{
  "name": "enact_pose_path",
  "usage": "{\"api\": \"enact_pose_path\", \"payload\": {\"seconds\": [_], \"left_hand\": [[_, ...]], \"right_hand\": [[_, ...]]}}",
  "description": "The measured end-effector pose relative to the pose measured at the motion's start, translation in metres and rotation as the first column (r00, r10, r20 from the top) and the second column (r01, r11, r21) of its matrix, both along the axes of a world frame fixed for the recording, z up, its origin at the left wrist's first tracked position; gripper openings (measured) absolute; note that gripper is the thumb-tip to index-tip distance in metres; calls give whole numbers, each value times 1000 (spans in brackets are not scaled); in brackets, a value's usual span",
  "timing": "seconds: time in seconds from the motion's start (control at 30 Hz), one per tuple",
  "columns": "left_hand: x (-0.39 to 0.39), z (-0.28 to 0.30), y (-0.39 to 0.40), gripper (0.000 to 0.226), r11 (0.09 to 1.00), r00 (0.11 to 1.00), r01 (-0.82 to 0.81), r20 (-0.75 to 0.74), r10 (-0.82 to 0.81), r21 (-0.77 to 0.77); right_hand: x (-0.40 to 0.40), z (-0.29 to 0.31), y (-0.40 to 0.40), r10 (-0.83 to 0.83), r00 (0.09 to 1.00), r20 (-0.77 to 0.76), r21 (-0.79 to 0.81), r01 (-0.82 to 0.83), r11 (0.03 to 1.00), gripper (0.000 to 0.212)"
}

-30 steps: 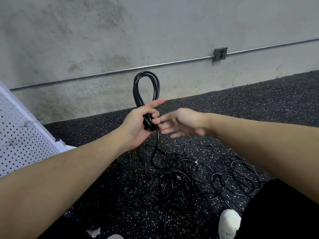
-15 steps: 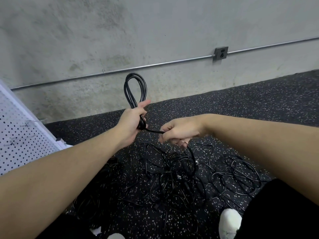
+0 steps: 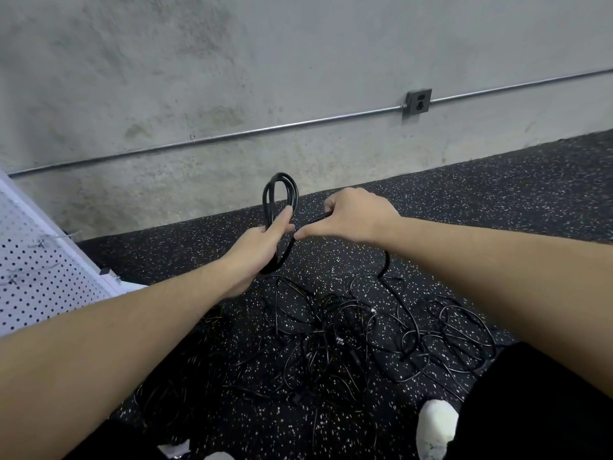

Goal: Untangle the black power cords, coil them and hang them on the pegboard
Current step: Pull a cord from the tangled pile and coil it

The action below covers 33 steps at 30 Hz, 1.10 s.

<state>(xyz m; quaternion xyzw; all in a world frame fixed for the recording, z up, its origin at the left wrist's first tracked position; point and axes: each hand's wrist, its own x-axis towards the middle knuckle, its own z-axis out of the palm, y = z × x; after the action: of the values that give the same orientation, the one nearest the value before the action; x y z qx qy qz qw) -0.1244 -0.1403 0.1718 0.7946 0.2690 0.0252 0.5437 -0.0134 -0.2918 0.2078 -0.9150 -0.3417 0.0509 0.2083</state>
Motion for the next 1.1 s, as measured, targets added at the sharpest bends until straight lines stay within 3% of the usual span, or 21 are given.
{"api": "enact_pose_path", "payload": {"seconds": [0.13, 0.37, 0.43, 0.5, 0.57, 0.67, 0.77, 0.9, 1.0, 1.1], "left_hand": [[-1, 2, -5, 55, 985, 987, 155, -44, -152, 71], [-1, -13, -1, 48, 989, 988, 121, -104, -112, 83], [-1, -13, -1, 49, 992, 989, 115, -100, -110, 47], [-2, -15, 0, 52, 991, 986, 131, -104, -133, -29], [-2, -18, 2, 53, 985, 981, 146, -111, -156, -93], [-1, -20, 7, 55, 976, 978, 175, -88, -187, -132], [-2, -20, 8, 51, 962, 973, 210, -59, -223, -174], [-6, -16, 5, 37, 947, 961, 267, -19, -274, -180], [-5, -10, -3, 37, 923, 937, 348, 30, -348, -165], [-3, -5, -12, 39, 909, 922, 386, 106, -373, -158]], "right_hand": [[7, 0, -1, 180, 887, -425, 281, -60, 958, 33], [14, 0, -9, 365, 633, -682, 396, -100, 913, 24], [15, -1, -7, 312, 754, -577, 358, -110, 927, 24], [15, -4, -4, 187, 930, -316, 277, -98, 956, 32], [13, -6, -1, 70, 981, -182, 268, -19, 963, 47], [15, -3, -3, 69, 945, -319, 347, 48, 937, 53], [18, -1, -6, 179, 871, -457, 408, 27, 912, 32], [15, 0, -7, 228, 865, -448, 520, 45, 853, 20], [15, -2, -4, 220, 879, -423, 663, 135, 736, 13], [15, -4, -2, 159, 890, -428, 697, 212, 685, 31]]}}
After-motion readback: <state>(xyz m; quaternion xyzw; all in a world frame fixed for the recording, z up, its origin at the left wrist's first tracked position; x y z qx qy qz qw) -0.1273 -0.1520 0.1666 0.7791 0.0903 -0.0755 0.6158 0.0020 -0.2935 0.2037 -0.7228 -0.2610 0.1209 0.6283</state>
